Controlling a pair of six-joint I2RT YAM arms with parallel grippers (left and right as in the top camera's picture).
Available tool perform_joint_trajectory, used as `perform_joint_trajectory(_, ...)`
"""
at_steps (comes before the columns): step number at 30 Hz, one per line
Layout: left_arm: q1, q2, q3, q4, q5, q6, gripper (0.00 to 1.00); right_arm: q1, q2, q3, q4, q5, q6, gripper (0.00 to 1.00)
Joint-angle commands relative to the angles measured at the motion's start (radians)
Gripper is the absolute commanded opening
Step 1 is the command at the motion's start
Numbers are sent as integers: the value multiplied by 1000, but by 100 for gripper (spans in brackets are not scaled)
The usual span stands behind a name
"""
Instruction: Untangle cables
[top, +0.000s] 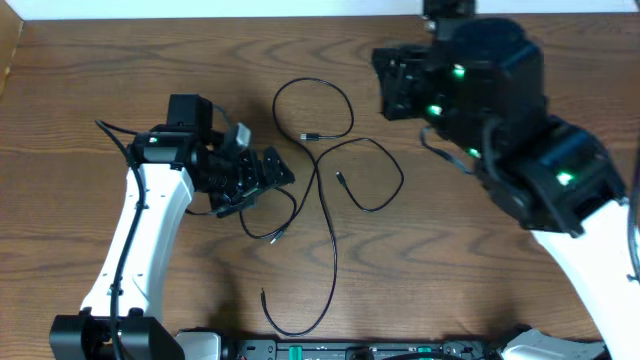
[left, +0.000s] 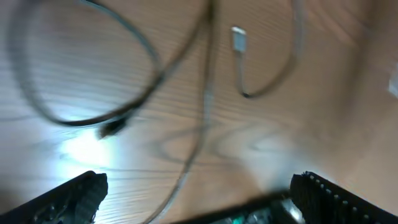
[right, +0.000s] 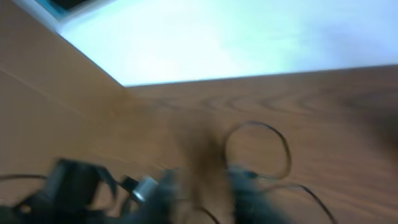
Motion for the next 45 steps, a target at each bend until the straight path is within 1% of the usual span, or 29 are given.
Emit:
perform_joint_trajectory(1, -5, 2, -6, 25, -238, -220, 91, -13, 32, -4, -57, 0, -16, 58)
perform_joint_trajectory(2, -23, 5, -8, 59, -250, -241, 88, -13, 34, -4, -66, 0, -16, 68)
perform_joint_trajectory(3, -32, 8, -8, 74, -251, -241, 88, -13, 35, -4, -67, 0, -16, 72)
perform_joint_trajectory(4, -63, 21, -8, 105, -251, -243, 86, -13, 37, -4, -71, 0, -16, 80)
perform_joint_trajectory(7, -140, 64, -8, 141, -268, -286, 86, -13, 40, -4, -93, 31, -15, 89)
perform_joint_trajectory(11, -262, 153, -8, 210, -300, -290, 87, -13, 43, -4, -155, 90, -15, 98)
perform_joint_trajectory(13, -298, 192, -8, 230, -343, -293, 86, -13, 42, -4, -185, 114, -15, 99)
perform_joint_trajectory(15, -327, 238, -8, 234, -402, -348, 86, -19, 41, -4, -224, 140, -15, 99)
perform_joint_trajectory(17, -340, 279, -8, 251, -401, -377, 86, -45, 40, -4, -254, 138, -14, 99)
perform_joint_trajectory(19, -349, 310, -8, 269, -399, -380, 86, -83, 40, -4, -271, 137, -10, 99)
perform_joint_trajectory(21, -360, 342, -8, 289, -399, -380, 85, -149, 38, -4, -290, 111, -11, 99)
perform_joint_trajectory(23, -374, 369, -8, 311, -399, -380, 77, -201, 37, -4, -305, 69, -11, 99)
perform_joint_trajectory(25, -396, 399, -8, 339, -399, -380, 76, -254, 37, -4, -325, 27, -11, 99)
perform_joint_trajectory(26, -410, 415, -8, 354, -399, -381, 72, -297, 37, -4, -343, 5, -11, 99)
perform_joint_trajectory(30, -455, 449, -8, 384, -399, -399, 60, -381, 37, -4, -398, -35, -12, 99)
perform_joint_trajectory(31, -468, 453, -8, 397, -399, -399, 59, -404, 37, -4, -424, -35, -16, 99)
perform_joint_trajectory(32, -473, 453, -8, 404, -400, -399, 56, -412, 37, -4, -434, -35, -16, 99)
perform_joint_trajectory(33, -477, 453, -8, 409, -400, -399, 48, -417, 37, -4, -442, -34, -16, 99)
perform_joint_trajectory(34, -479, 453, -8, 411, -400, -399, 43, -421, 37, -4, -449, -35, -24, 99)
perform_joint_trajectory(35, -480, 453, -8, 411, -400, -399, 42, -423, 37, -4, -450, -35, -35, 99)
perform_joint_trajectory(40, -479, 452, -8, 407, -407, -393, 42, -423, 38, -4, -462, -34, -50, 99)
perform_joint_trajectory(42, -473, 443, -3, 399, -411, -359, 42, -423, 38, -4, -470, -34, -61, 99)
perform_joint_trajectory(45, -459, 402, 39, 323, -410, -360, 42, -423, 38, -4, -490, -22, -87, 99)
